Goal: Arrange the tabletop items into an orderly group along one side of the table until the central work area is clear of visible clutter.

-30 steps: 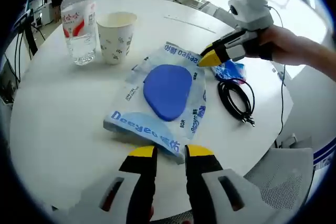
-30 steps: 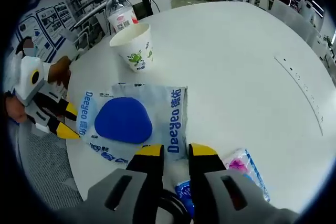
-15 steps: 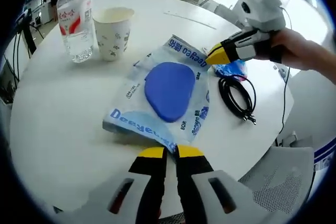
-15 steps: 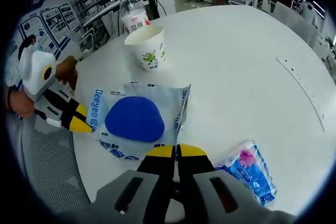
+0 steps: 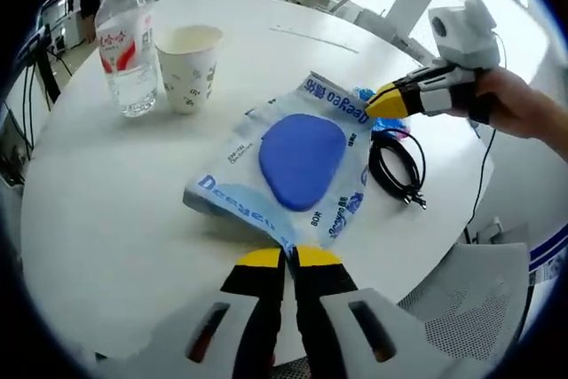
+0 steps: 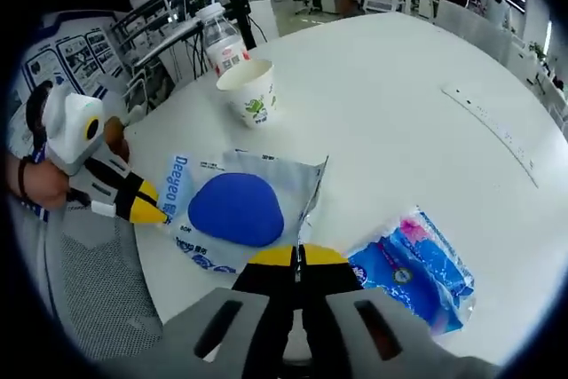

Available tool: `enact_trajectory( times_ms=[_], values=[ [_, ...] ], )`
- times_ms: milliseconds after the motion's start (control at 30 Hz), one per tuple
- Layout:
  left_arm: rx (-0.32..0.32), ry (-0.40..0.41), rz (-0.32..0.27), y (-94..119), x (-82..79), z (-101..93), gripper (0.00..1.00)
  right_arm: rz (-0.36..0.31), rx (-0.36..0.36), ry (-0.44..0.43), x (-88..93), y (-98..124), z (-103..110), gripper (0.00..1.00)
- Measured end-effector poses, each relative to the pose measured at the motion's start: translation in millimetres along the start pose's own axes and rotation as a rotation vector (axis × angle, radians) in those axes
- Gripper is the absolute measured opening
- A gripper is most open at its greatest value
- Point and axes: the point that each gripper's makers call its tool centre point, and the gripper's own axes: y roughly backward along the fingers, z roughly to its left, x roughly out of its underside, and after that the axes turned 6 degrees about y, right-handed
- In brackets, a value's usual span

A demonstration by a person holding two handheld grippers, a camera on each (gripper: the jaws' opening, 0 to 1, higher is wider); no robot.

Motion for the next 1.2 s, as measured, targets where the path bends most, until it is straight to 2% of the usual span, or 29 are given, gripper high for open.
enact_trajectory(
  times_ms=[400,900,1200],
  values=[
    [0.005,-0.041,-0.021,1.9,-15.6,-3.6,0.0,-0.041,0.041,-0.104,9.1,8.0,-11.9,0.0],
    [-0.003,-0.089,-0.047,-7.1,-54.4,-2.1,0.0,-0.081,0.086,-0.166,17.5,21.0,-26.8,0.0],
    [-0.012,-0.054,-0.064,-16.9,-70.6,1.6,0.0,-0.099,0.102,-0.216,27.5,23.8,-29.4,0.0]
  ],
)
